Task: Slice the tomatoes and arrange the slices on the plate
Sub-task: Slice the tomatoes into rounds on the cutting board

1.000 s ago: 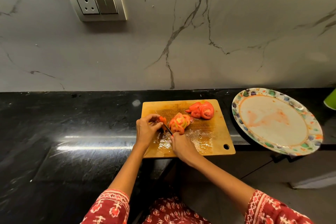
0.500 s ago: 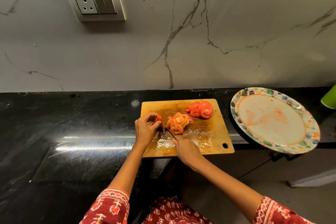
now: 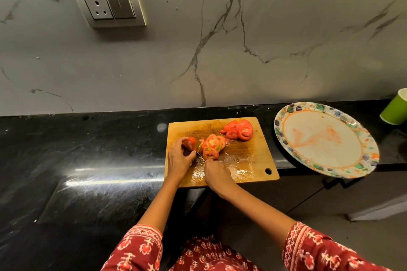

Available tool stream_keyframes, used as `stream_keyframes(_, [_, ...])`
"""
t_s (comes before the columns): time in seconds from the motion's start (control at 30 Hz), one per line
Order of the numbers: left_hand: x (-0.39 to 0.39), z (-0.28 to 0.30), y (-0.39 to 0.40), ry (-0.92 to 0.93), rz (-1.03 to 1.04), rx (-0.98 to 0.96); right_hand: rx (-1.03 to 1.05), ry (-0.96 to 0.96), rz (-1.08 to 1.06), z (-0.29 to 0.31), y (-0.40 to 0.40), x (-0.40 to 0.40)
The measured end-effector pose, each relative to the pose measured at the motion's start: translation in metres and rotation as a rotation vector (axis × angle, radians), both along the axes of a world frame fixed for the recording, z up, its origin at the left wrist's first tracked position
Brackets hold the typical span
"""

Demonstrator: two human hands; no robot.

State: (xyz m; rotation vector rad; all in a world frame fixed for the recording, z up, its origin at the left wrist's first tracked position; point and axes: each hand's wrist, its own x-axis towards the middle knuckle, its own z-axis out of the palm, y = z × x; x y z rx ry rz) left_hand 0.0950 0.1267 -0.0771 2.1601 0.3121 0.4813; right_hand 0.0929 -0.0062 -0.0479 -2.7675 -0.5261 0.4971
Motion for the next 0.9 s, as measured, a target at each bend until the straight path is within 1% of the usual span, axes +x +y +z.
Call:
stream_keyframes(0.17, [0.002,0.000,-0.002,-0.004,0.035,0.006,-0.021,-0.021,0.019,-0.005,-0.019,-0.010])
stream_keyframes(0.27, [0.003,0.001,0.004,0.022,0.045,-0.056,-0.051,-0.010,0.028,-0.008,-0.036,-0.019])
stream_keyframes(0.43, [0.000,0.010,0.007,0.069,0.024,-0.164,0.110,0.031,-0.051,-0.007,-0.037,-0.010])
stream_keyframes(0.47, [-0.002,0.013,0.009,0.075,0.040,-0.154,0.141,0.028,-0.075,-0.007,-0.036,-0.008])
stream_keyframes(0.57, [-0.009,0.016,0.017,0.151,0.095,-0.024,0.180,-0.002,-0.108,-0.009,-0.035,-0.005])
stream_keyframes(0.67, [-0.016,0.014,0.026,0.266,0.063,0.011,0.190,-0.008,-0.092,-0.012,-0.034,-0.003])
stream_keyframes(0.73, [-0.019,0.011,0.028,0.335,0.063,0.102,0.203,-0.015,-0.082,-0.012,-0.033,-0.002])
stream_keyframes(0.83, [-0.017,0.013,0.027,0.390,0.067,0.171,0.219,-0.031,-0.075,-0.010,-0.028,0.001])
stream_keyframes(0.9, [-0.012,0.015,0.025,0.422,0.016,0.191,0.226,-0.035,-0.074,-0.008,-0.026,0.002])
